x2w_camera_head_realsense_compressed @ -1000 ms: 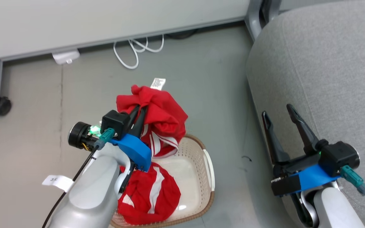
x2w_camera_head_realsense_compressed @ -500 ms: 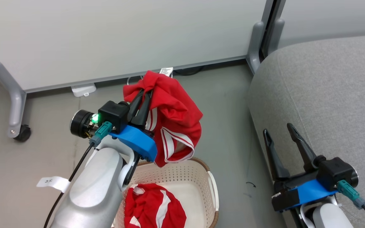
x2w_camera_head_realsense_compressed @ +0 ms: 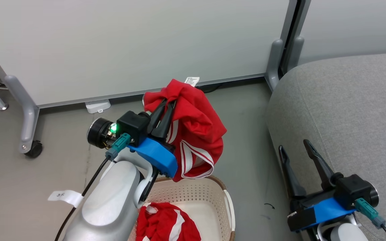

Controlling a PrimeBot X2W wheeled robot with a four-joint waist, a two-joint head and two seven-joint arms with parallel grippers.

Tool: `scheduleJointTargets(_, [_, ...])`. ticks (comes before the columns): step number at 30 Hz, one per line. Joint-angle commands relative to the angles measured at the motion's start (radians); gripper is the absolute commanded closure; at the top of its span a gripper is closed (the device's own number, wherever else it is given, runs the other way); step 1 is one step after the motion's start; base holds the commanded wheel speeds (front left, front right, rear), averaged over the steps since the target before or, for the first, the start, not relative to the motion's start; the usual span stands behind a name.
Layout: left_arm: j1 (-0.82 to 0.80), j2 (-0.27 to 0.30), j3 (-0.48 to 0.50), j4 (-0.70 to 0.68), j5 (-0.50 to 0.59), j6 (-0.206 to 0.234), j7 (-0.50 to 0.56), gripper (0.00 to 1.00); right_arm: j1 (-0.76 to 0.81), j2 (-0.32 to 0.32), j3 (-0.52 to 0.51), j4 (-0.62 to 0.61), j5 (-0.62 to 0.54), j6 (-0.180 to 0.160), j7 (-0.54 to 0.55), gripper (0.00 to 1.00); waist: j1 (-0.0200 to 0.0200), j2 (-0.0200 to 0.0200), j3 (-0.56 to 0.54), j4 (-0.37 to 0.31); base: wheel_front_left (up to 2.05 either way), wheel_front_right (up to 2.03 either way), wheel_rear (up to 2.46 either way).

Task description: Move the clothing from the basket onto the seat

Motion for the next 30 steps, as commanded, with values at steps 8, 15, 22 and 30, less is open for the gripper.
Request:
scheduleJointTargets(8, [0.021,0.007,-0.009,-0.011,-0.011,0.005,0.003,1.00,-0.034,-0.009,0.044,-0.045,-0.012,0.000,-0.004,0.00,0.0001,-0.0001,0.002,0.003,0.00,0.00,0.00])
scheduleJointTargets(15, [0.011,0.005,-0.020,-0.014,-0.011,0.008,0.002,1.00,-0.086,-0.030,0.169,-0.073,-0.011,0.000,-0.004,0.00,0.0001,-0.0001,0.004,0.010,0.00,0.00,0.00])
scheduleJointTargets(22, [-0.024,-0.007,-0.052,-0.021,-0.001,0.004,0.000,1.00,-0.149,-0.055,0.287,0.000,0.003,0.000,-0.004,0.00,0.0001,-0.0001,0.018,0.031,0.00,0.00,0.00])
scheduleJointTargets(30, [-0.046,-0.026,-0.098,-0.024,-0.012,0.000,-0.003,1.00,-0.262,-0.044,0.351,0.143,-0.025,0.000,-0.004,0.00,0.0001,-0.0001,0.027,0.047,0.00,0.00,0.00])
